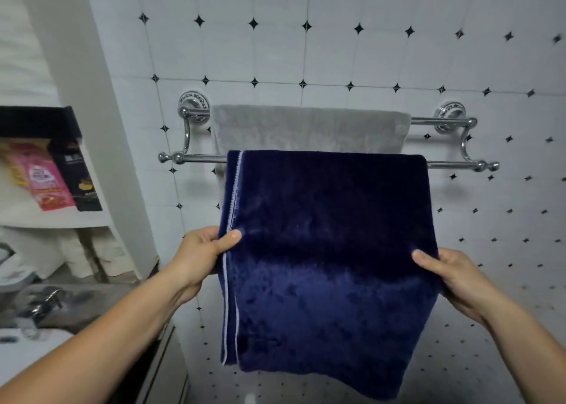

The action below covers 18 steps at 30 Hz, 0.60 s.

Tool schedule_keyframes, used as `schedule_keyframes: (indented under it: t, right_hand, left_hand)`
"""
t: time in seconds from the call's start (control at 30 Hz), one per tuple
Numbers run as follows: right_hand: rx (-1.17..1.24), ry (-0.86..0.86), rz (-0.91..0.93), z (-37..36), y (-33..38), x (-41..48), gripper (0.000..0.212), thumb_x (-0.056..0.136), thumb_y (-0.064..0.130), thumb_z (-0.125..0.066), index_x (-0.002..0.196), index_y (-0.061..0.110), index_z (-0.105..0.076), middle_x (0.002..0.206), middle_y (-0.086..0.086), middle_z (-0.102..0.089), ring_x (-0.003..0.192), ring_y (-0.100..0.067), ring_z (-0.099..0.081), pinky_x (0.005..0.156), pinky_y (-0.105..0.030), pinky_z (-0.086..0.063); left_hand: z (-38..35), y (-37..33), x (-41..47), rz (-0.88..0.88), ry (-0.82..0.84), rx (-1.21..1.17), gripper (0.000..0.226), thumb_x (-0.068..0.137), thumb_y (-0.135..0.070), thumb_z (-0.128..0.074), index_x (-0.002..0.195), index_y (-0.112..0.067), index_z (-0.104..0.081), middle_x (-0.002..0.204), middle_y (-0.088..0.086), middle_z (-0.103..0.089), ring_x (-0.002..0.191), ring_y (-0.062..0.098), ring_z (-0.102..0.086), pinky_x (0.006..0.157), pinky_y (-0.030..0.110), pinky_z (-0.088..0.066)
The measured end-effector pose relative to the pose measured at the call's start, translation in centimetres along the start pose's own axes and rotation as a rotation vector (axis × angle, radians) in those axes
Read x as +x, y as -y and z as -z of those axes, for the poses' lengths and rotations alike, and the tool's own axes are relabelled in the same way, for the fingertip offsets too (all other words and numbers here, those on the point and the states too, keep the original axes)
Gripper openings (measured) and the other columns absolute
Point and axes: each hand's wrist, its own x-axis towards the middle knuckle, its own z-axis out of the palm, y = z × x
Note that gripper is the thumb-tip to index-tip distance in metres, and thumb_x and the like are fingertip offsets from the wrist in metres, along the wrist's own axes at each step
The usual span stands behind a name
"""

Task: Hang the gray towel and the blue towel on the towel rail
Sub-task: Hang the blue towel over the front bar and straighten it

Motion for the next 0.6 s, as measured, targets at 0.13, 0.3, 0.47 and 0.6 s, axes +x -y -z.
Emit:
schedule_keyframes:
  t: [0.13,0.3,0.47,0.6]
  right_hand:
    - [-0.05,0.069,-0.094,0.7,-2.7,-0.1,0.037,0.077,0.036,-0.074,0.108,0.015,-0.076,0.115,-0.015,-0.072,0.104,-0.032,-0.069,0.076,-0.03,-0.059]
    - [-0.182,0.067,-0.102,-0.1,-0.3,1.2,0.048,0.064,0.047,-0.082,0.107,0.028,-0.075,0.116,-0.003,-0.073,0.104,-0.019,-0.07,0.084,-0.035,-0.052]
    - [-0.006,-0.1,0.037,-3.1,8.5,4.4,0.042,0.079,0.056,-0.064,0.103,0.023,-0.075,0.104,0.006,-0.077,0.094,-0.011,-0.072,0.076,-0.037,-0.049]
    - [0.024,-0.277,0.028,-4.1,12.1,6.3,0.026,0.092,0.037,-0.061,0.111,0.02,-0.065,0.098,0.002,-0.072,0.083,-0.014,-0.068,0.067,-0.033,-0.051]
  left_hand:
    - [0.6,2.6,-0.6,0.087,0.084,0.033,0.023,0.087,-0.024,-0.069,0.102,-0.008,-0.073,0.097,0.017,-0.077,0.081,0.029,-0.074,0.063,0.032,-0.058]
    - [0.3,1.0,0.5,0.12,0.146,0.098,0.025,0.087,-0.018,-0.069,0.109,-0.007,-0.07,0.101,0.015,-0.076,0.087,0.027,-0.072,0.08,0.041,-0.055]
    - [-2.2,-7.1,2.9,-0.068,0.059,-0.08,0.023,0.084,-0.02,-0.073,0.104,-0.01,-0.072,0.078,-0.003,-0.078,0.065,0.008,-0.073,0.05,0.016,-0.052]
    - [-3.4,-10.4,4.4,-0.105,-0.14,-0.048,0.012,0.08,-0.015,-0.077,0.088,-0.008,-0.07,0.067,0.001,-0.073,0.044,0.006,-0.065,0.038,0.015,-0.046]
